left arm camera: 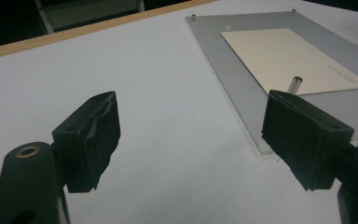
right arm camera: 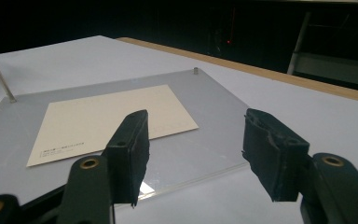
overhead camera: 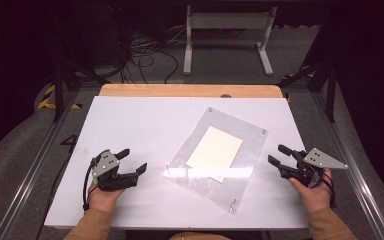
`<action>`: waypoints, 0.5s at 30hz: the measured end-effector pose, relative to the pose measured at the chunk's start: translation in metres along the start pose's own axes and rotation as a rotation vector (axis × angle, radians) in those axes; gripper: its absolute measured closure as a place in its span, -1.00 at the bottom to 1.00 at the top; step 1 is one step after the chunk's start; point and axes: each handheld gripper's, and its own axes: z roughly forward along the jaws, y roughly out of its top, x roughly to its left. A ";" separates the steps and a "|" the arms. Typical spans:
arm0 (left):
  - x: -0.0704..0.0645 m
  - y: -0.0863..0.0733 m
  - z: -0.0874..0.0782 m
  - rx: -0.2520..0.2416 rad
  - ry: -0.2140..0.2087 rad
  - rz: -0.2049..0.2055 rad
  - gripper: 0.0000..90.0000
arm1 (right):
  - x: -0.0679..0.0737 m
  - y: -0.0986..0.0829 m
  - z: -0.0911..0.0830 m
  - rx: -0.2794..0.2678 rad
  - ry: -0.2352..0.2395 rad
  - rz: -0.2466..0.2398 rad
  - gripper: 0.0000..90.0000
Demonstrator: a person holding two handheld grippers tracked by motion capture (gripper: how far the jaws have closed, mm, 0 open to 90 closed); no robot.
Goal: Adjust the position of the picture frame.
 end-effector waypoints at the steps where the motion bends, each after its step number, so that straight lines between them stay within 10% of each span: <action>1: 0.000 0.000 0.000 0.000 -0.001 0.000 -0.57 | 0.000 0.000 0.000 -0.002 0.001 0.000 -0.09; 15: -0.023 0.023 -0.003 -0.002 -0.047 0.067 -0.55 | 0.000 -0.001 0.000 0.008 0.015 0.019 -0.14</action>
